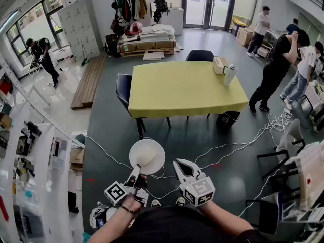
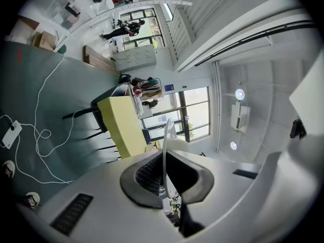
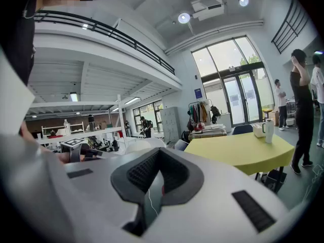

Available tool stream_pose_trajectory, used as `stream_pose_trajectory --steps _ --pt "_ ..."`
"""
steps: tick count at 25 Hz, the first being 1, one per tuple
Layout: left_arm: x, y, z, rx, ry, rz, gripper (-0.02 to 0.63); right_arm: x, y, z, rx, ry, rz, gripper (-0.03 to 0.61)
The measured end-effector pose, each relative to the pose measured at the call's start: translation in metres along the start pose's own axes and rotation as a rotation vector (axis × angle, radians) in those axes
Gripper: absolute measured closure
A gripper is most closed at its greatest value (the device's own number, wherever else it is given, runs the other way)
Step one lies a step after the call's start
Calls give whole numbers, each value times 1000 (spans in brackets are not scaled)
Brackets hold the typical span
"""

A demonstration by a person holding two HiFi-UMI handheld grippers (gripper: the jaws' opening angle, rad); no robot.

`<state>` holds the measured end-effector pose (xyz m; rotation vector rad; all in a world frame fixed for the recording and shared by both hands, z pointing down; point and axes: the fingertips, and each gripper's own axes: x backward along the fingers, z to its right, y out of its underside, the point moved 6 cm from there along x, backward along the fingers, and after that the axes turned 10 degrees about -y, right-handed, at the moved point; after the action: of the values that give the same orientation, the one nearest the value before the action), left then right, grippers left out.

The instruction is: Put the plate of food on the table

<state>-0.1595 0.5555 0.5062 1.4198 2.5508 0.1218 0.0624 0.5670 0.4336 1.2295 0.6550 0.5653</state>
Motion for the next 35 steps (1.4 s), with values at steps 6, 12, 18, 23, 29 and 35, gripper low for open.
stream_pose_trajectory --steps 6,12,18,23,29,35 --pt "-1 -2 -1 -6 9 4 598 -2 2 2 3 8 -10 566" --pt "-6 -11 -3 -26 -3 10 598 -9 1 3 -8 -12 -1 566" --pt "-5 -20 -9 -32 -10 8 598 -17 5 -1 -2 -14 -5 566" --pt "-4 -28 -13 -18 -16 -8 598 -25 4 -6 5 -13 -15 566" --pt "-1 -44 -18 -26 -1 -25 598 -35 7 -17 11 14 -14 566" --pt "3 -59 -26 -23 1 -43 597 -44 11 -26 0 56 -18 566"
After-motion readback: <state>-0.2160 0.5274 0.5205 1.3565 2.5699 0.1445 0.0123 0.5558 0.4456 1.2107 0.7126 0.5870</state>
